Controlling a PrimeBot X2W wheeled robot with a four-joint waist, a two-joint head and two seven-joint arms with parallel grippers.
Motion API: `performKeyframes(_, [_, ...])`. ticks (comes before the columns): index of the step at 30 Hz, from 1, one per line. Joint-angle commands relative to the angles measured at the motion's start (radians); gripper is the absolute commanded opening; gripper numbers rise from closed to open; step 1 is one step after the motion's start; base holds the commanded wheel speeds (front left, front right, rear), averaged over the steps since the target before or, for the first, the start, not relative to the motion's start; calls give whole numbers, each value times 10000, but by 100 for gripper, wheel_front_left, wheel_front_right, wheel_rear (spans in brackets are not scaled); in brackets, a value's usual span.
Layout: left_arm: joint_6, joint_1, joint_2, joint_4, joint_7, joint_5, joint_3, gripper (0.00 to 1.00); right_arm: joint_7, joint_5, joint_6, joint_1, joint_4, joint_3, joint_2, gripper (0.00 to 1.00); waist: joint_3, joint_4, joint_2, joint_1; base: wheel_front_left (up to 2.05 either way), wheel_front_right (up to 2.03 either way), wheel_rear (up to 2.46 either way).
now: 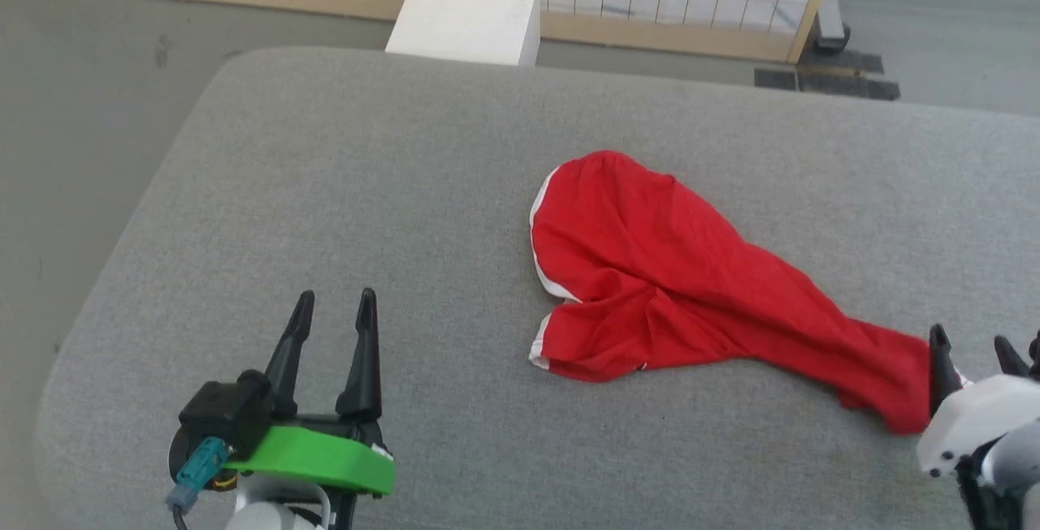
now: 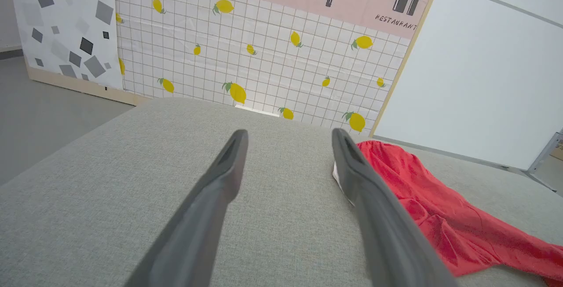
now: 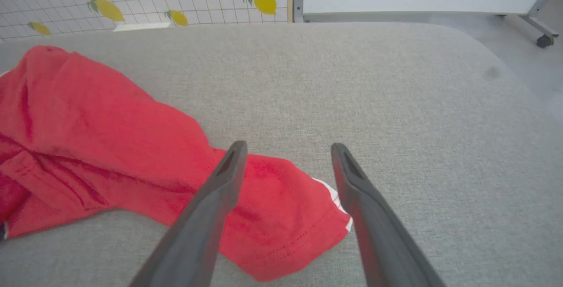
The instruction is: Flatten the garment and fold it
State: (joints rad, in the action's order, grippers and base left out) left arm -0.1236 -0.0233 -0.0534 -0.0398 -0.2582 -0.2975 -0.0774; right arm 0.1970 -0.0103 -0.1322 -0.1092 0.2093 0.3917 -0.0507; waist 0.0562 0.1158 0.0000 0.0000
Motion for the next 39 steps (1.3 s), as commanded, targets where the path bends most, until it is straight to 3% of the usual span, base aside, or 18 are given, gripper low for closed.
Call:
performKeyframes(1, [-66,189,31,-44,-36,46,-23,100,-701,-83,15,341,-247,-427,5,100,-315,-75,0,0,0,0,0])
performKeyframes(7, [-68,447,31,-66,-36,55,-24,100,-2557,-935,15,1488,-1049,-2935,5,100,-682,-301,0,0,0,0,0])
performKeyframes(14, [-69,333,32,-2,-36,58,-251,100,-2398,-977,15,1209,-1221,-4883,5,100,-501,-228,0,0,0,0,0])
performKeyframes(21, [-70,-140,32,183,-36,-15,-376,100,-1177,-507,15,-418,-309,-5657,5,100,507,154,0,0,0,0,0])
performKeyframes(33, [-29,-990,32,435,-36,-294,-328,100,2800,776,15,-2637,1531,-6424,5,100,2087,851,0,0,0,0,0])
performKeyframes(34, [-22,-1018,32,434,-36,-305,-326,100,3164,820,15,-2674,1607,-6494,5,94,2116,873,0,0,0,0,0])
performKeyframes(35, [-16,-1028,32,433,-36,-312,-324,100,3345,837,15,-2691,1599,-6544,5,34,2128,885,0,0,0,0,0])
performKeyframes(36, [-5,-1034,32,435,-36,-320,-324,100,3370,871,15,-2705,1485,-6533,5,0,2140,896,0,0,0,0,0])
performKeyframes(39, [31,-1011,32,419,-36,-333,-311,100,3086,822,15,-2571,1085,-6356,5,0,2086,875,0,0,0,0,0])
